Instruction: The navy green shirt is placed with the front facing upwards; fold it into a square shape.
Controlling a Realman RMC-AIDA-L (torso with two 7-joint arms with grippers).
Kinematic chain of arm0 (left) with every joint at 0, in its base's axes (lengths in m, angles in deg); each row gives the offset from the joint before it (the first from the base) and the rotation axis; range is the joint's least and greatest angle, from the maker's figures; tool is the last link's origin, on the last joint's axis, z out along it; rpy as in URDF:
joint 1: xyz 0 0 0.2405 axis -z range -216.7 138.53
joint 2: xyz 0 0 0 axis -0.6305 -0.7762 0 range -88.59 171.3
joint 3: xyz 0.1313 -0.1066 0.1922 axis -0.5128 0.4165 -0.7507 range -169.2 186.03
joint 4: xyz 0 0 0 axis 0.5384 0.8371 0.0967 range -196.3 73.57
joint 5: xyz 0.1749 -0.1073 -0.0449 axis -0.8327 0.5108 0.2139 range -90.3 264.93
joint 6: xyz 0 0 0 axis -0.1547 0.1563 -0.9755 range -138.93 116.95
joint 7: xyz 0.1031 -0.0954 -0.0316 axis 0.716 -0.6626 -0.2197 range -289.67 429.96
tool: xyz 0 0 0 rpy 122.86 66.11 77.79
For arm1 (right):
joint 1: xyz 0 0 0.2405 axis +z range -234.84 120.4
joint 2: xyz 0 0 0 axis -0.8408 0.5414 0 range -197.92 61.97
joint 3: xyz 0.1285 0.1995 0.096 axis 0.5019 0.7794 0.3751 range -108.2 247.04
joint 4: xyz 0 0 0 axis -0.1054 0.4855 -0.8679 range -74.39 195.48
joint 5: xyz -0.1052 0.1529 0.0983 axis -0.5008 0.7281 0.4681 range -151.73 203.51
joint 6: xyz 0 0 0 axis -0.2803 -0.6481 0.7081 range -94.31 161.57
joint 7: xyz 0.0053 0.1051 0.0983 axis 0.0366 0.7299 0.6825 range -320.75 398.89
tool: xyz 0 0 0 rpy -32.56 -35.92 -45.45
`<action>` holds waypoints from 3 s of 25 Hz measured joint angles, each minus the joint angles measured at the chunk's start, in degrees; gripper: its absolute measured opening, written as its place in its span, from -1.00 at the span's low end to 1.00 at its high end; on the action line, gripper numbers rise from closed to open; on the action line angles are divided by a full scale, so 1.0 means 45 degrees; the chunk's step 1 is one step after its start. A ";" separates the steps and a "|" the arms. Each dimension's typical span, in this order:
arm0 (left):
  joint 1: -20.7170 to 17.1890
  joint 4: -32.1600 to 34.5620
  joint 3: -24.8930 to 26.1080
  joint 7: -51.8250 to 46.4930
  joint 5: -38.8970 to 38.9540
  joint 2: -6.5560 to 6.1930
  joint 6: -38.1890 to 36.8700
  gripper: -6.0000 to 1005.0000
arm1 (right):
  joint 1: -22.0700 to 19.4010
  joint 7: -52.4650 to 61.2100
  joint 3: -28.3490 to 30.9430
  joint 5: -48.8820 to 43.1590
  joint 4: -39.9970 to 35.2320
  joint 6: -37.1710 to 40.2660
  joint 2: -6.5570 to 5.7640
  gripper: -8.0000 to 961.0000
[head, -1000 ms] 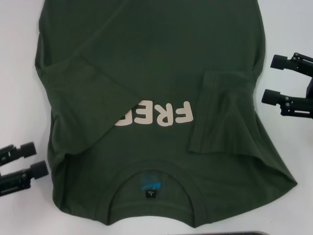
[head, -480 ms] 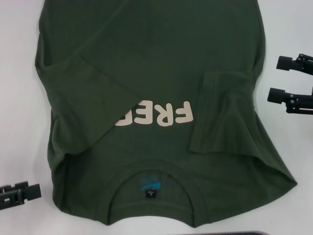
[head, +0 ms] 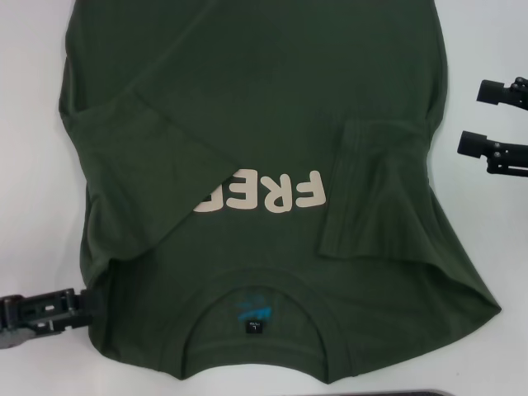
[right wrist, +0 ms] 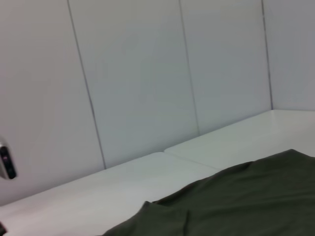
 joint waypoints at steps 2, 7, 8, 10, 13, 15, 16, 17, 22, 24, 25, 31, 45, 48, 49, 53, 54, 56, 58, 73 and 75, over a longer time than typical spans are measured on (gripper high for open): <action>0.0016 -0.0332 -0.0010 0.0359 0.0068 0.0010 -0.0115 0.67 | 0.0005 -0.0013 0.0003 0.0017 0.0021 -0.0126 0.0000 0.92; -0.0188 -0.0689 0.0097 0.1372 0.0148 0.0038 -0.0287 0.66 | 0.0025 0.0095 0.0061 0.0041 -0.0040 -0.0140 0.0004 0.92; -0.0286 -0.0812 0.0155 0.1634 0.0204 0.0059 -0.0292 0.66 | 0.0030 0.0110 0.0102 0.0045 -0.0030 -0.0139 0.0010 0.92; -0.0397 -0.1000 0.0222 0.2011 0.0283 0.0147 -0.0264 0.66 | 0.0054 0.0145 0.0197 0.0046 0.0006 -0.0149 0.0040 0.92; -0.0473 -0.1312 0.0478 0.2846 0.0314 0.0348 -0.0107 0.65 | 0.0094 0.0261 0.0381 0.0051 0.0030 -0.0171 0.0101 0.92; -0.0479 -0.1836 0.0706 0.3541 0.0354 0.0379 0.0083 0.65 | 0.0105 0.0342 0.0518 0.0052 0.0057 -0.0181 0.0120 0.92; -0.0477 -0.2103 0.0800 0.3893 0.0376 0.0369 0.0157 0.65 | 0.0110 0.0389 0.0586 0.0051 0.0075 -0.0187 0.0126 0.92; -0.0473 -0.2360 0.0898 0.4317 0.0406 0.0350 0.0244 0.65 | 0.0116 0.0428 0.0642 0.0052 0.0087 -0.0197 0.0128 0.92; -0.0424 -0.3348 0.0919 0.6612 0.0376 0.0323 0.0694 0.65 | 0.0225 0.0418 0.0751 0.0052 0.0392 -0.0256 0.0112 0.92; -0.0312 -0.3963 0.0767 0.8138 0.0322 0.0317 0.1056 0.65 | 0.0280 0.0388 0.0754 0.0045 0.0535 -0.0290 0.0088 0.92; -0.0312 -0.3963 0.0767 0.8138 0.0322 0.0317 0.1056 0.65 | 0.0298 0.0387 0.0755 0.0036 0.0574 -0.0309 0.0083 0.92; -0.0270 -0.4555 0.0670 0.9659 0.0299 0.0319 0.2020 0.65 | 0.0311 0.0416 0.0793 0.0045 0.0591 -0.0335 0.0078 0.92; -0.0202 -0.4435 0.1621 0.9165 0.0410 0.0052 0.3248 0.65 | 0.0289 0.0474 0.0816 0.0052 0.0588 -0.0360 0.0059 0.92; -0.0302 -0.4427 0.1751 0.9752 0.0463 -0.0231 0.2064 0.65 | 0.0274 0.0471 0.0816 0.0052 0.0588 -0.0370 0.0059 0.92; -0.0346 -0.4428 0.1764 1.0043 0.0463 -0.0324 0.1602 0.65 | 0.0268 0.0460 0.0817 0.0052 0.0589 -0.0372 0.0059 0.92; -0.0434 -0.4413 0.1587 1.0423 0.0229 -0.0637 0.0401 0.65 | 0.0294 0.0393 0.0816 0.0048 0.0690 -0.0384 0.0040 0.92; -0.0437 -0.4408 0.1538 1.0298 0.0174 -0.0726 0.0311 0.64 | 0.0310 0.0386 0.0816 0.0046 0.0723 -0.0386 0.0031 0.92; -0.0461 -0.4366 0.1581 0.9541 0.0130 -0.1076 0.0175 0.64 | 0.0334 0.0384 0.0816 0.0042 0.0745 -0.0386 0.0020 0.92; -0.0451 -0.4296 0.1675 0.9037 0.0122 -0.1186 0.0233 0.64 | 0.0341 0.0382 0.0816 0.0037 0.0744 -0.0387 0.0009 0.92; 0.0705 -0.1988 0.1528 0.0889 -0.1443 -0.1795 0.0312 0.64 | 0.0358 0.0423 0.0784 -0.0034 0.0721 -0.0446 -0.0034 0.91; 0.0839 -0.2034 0.1487 0.0298 -0.1536 -0.1797 0.0362 0.64 | 0.0340 0.0432 0.0787 -0.0042 0.0717 -0.0475 -0.0035 0.91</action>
